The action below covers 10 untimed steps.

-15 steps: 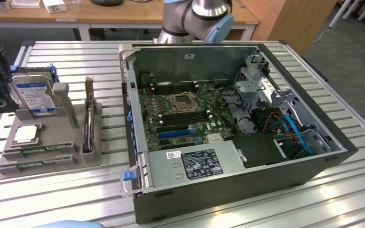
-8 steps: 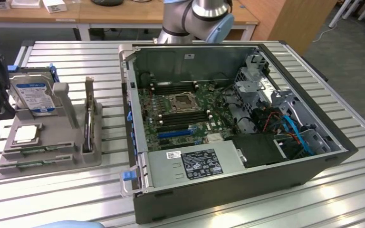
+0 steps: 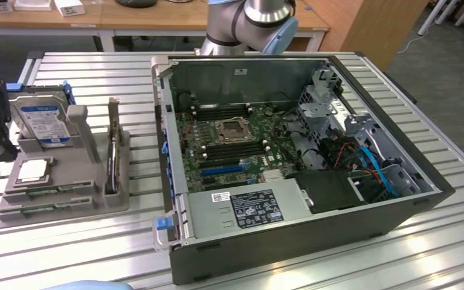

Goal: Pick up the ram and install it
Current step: 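Pick up the ram and move it above insertion slot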

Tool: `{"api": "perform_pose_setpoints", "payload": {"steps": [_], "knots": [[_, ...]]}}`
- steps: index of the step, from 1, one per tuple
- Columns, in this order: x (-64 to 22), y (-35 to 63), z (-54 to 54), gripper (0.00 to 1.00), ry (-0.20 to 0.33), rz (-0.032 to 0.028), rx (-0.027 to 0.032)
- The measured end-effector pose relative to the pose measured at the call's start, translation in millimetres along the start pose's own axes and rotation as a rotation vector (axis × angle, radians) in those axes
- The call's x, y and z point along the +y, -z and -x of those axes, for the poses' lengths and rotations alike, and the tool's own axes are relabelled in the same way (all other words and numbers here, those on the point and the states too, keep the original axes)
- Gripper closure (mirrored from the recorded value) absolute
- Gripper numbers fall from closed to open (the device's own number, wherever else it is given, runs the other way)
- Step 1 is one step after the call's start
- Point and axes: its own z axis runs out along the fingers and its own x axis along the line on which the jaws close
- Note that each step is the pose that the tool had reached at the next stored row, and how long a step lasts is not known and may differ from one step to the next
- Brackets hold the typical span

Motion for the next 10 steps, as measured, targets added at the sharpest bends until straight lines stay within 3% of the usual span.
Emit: {"api": "perform_pose_setpoints", "payload": {"steps": [5, 10], "knots": [[0.0, -0.8, -0.1, 0.9, 0.0, -0.0004, 0.0002], [-0.3, -9.7, -0.5, 0.9, 0.0, -0.0015, 0.0002]]}}
